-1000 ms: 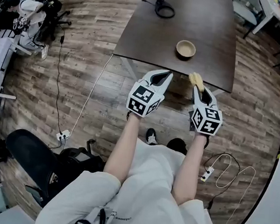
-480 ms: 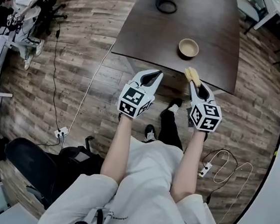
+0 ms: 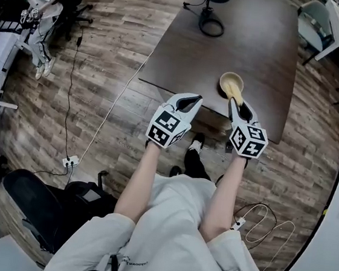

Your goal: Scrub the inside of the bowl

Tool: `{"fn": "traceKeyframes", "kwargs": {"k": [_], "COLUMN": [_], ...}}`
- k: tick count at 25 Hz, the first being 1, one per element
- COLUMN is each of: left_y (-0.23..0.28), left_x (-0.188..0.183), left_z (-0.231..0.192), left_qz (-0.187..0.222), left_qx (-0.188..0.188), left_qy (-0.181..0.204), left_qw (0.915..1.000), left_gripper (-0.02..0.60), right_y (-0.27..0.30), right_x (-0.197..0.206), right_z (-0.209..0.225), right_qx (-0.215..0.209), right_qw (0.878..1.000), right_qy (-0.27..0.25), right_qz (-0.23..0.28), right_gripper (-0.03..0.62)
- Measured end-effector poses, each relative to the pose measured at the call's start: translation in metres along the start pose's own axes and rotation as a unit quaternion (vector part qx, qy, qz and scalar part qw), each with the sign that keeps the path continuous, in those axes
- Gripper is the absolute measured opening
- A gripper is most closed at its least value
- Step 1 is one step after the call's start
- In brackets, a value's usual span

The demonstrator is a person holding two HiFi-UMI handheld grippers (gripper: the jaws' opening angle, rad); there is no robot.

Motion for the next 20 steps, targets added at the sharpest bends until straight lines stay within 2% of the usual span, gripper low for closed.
{"fn": "traceKeyframes", "kwargs": {"k": [5, 8, 14, 17, 20], "left_y": [0.042, 0.067, 0.124, 0.150, 0.176], "left_x": [-0.009, -0.018, -0.028, -0.031, -0.027], "left_z": [-0.030, -0.043, -0.068, -0.078, -0.084], "left_qz": [-0.029, -0.031, -0.057, -0.048, -0.037], "left_qx": [0.009, 0.005, 0.029, 0.024, 0.005], "left_qy": [0.029, 0.027, 0.023, -0.001, -0.048], "left_qw": [0.9991, 0.9991, 0.9977, 0.9985, 0.9981], "left_gripper": [0.000, 0.000, 0.000, 0.000, 0.000], "right_y": [0.038, 0.050, 0.077, 0.085, 0.088], "right_x": [-0.037, -0.054, -0.080, -0.080, -0.073], "right_z": [0.031, 0.053, 0.087, 0.102, 0.121], "right_qx": [-0.014, -0.009, -0.001, 0.004, 0.017], "right_qw": [0.999, 0.998, 0.997, 0.996, 0.995], "right_qy": [0.034, 0.045, 0.065, 0.078, 0.091], "right_qz": [0.025, 0.032, 0.034, 0.033, 0.025], "right_gripper": [0.123, 0.123, 0.123, 0.123, 0.123]}}
Point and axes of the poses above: the fingertips, and each gripper's own axes: y forward along the fingers, z to its right, x out of its underside, the point moved 3 cm from there along -y, backward along the fingers, and after that the axes turned 13 degrees about y, right-handed, at the moved point
